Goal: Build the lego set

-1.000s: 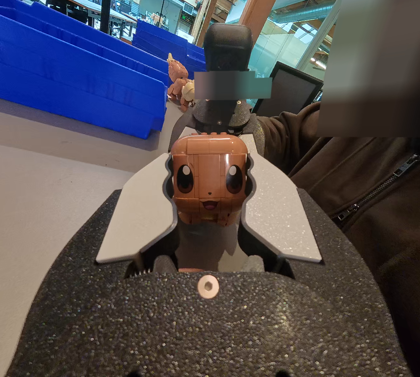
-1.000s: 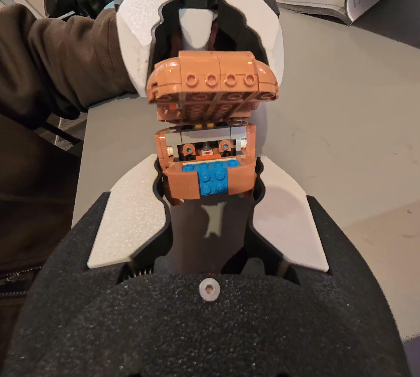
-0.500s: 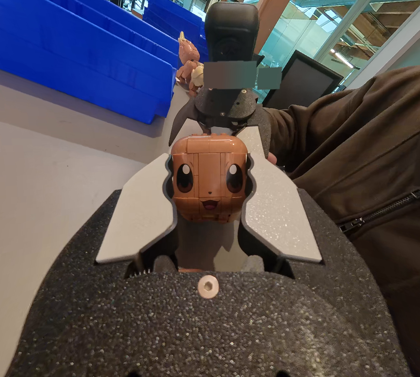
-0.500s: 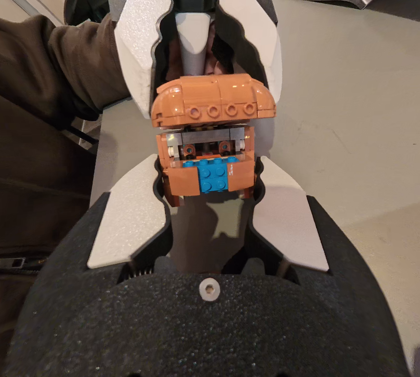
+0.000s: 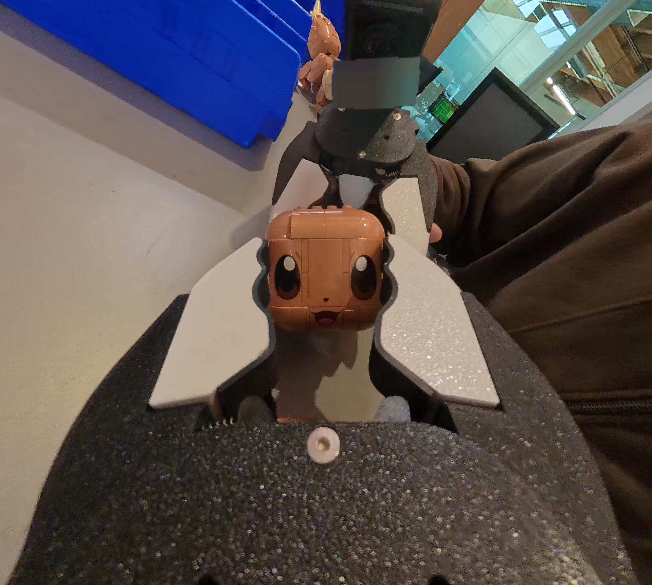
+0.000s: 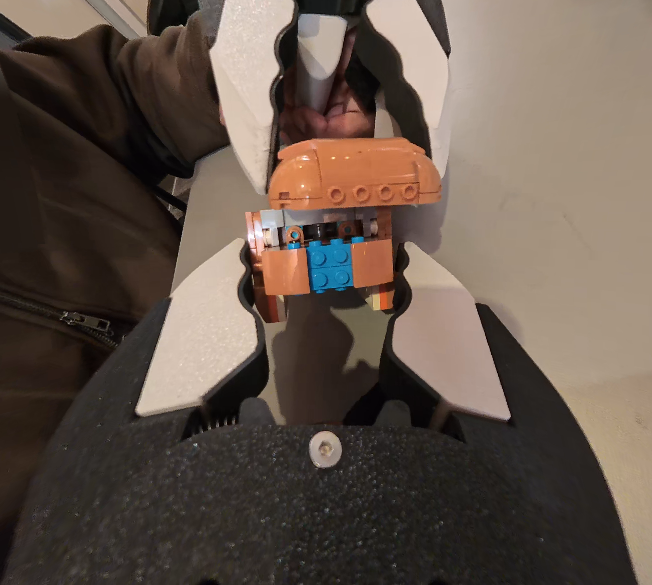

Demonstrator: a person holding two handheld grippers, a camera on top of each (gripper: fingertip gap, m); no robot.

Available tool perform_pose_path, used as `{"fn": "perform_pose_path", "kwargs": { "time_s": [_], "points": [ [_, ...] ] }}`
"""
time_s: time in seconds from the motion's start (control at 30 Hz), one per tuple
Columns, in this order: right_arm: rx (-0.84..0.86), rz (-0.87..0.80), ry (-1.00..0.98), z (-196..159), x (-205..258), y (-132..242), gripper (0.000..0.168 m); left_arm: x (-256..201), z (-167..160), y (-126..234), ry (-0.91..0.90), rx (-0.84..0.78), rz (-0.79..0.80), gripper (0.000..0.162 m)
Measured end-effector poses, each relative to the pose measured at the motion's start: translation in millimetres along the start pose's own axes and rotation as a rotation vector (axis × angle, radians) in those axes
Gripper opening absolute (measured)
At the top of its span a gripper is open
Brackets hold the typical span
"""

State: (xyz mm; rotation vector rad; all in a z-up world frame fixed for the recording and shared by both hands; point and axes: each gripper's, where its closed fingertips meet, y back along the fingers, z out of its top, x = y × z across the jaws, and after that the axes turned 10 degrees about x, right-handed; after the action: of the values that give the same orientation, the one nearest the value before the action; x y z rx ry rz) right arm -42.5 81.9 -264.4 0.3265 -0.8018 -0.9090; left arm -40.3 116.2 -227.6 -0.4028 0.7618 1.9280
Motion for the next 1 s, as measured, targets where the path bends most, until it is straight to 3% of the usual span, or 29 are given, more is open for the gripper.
{"fn": "perform_pose_path", "kwargs": {
  "time_s": [0.63, 1.0],
  "points": [
    [-0.003, 0.016, 0.0, 3.0, 0.6, -2.6, 0.078, 1.7, -2.0, 3.0, 0.019, 0.022, 0.04, 0.061],
    [-0.008, -0.08, 0.037, 5.3, -7.3, -2.3, 0.078, 0.8, -2.8, 5.9, -0.06, -0.023, 0.037, 0.061]
  ]
}}
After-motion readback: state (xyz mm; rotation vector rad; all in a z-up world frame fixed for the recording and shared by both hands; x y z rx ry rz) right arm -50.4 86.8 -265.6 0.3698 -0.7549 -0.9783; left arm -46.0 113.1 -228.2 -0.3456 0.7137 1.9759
